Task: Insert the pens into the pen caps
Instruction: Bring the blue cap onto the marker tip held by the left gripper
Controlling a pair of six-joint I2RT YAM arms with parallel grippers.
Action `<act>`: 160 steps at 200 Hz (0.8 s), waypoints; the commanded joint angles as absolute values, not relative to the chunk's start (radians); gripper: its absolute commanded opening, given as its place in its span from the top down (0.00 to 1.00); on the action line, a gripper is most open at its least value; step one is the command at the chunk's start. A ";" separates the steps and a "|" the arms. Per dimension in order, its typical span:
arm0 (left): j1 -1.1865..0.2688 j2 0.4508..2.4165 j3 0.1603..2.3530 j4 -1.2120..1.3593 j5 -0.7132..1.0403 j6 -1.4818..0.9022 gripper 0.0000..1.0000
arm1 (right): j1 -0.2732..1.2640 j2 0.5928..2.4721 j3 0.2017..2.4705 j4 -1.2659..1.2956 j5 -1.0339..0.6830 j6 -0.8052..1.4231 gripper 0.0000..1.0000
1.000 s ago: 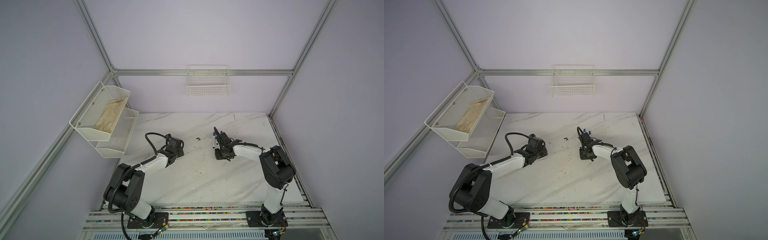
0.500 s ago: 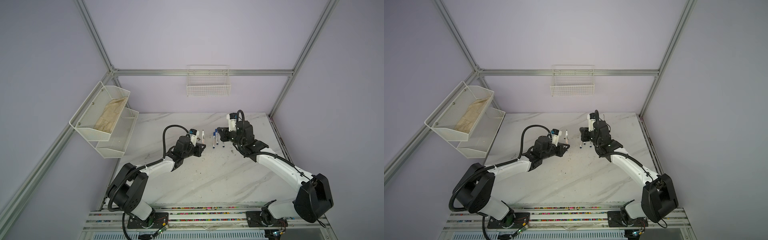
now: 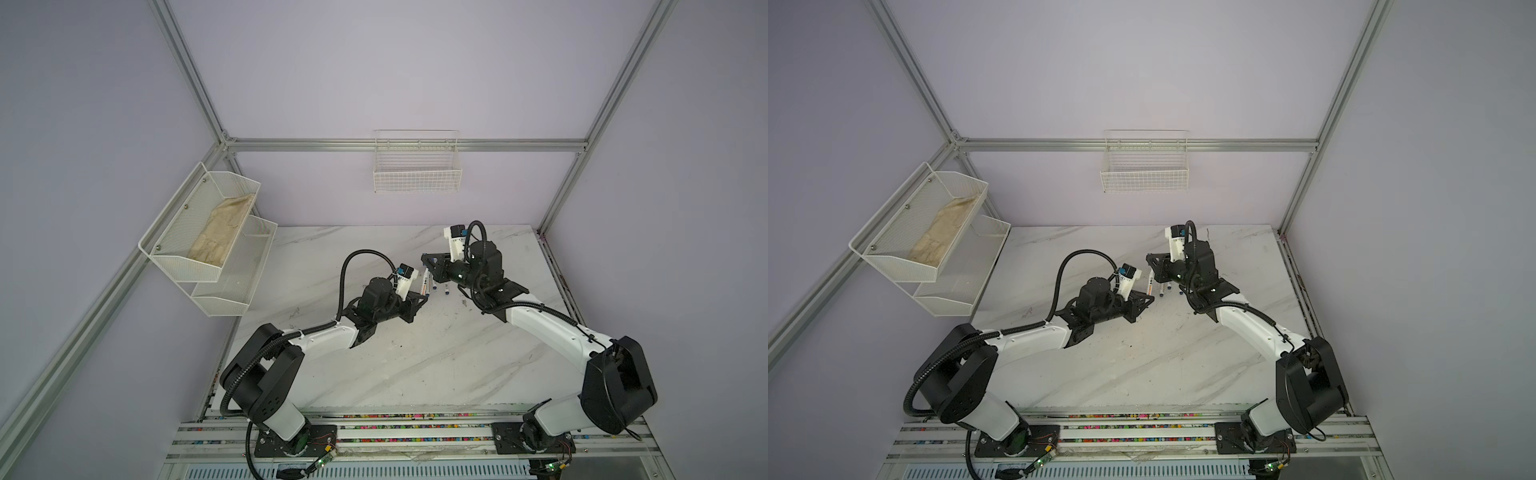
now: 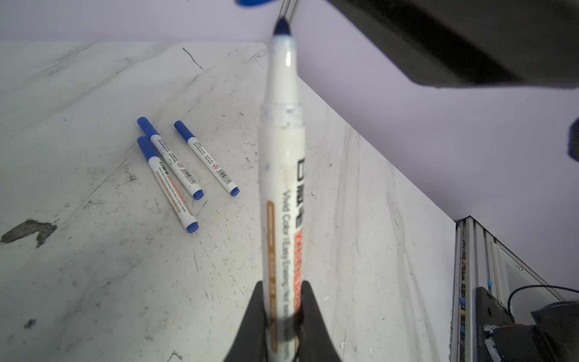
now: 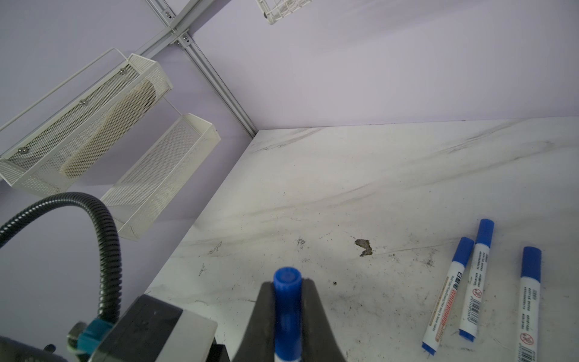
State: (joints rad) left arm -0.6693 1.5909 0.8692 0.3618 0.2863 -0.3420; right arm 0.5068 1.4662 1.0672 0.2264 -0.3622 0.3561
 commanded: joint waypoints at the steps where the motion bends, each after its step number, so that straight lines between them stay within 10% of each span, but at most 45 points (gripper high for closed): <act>1: -0.670 1.575 0.910 0.420 0.266 -0.313 1.00 | 0.504 1.433 1.056 0.244 -0.375 0.361 1.00; 160: -0.673 1.574 0.907 0.431 0.259 -0.321 1.00 | 0.482 1.452 1.070 0.232 -0.371 0.345 1.00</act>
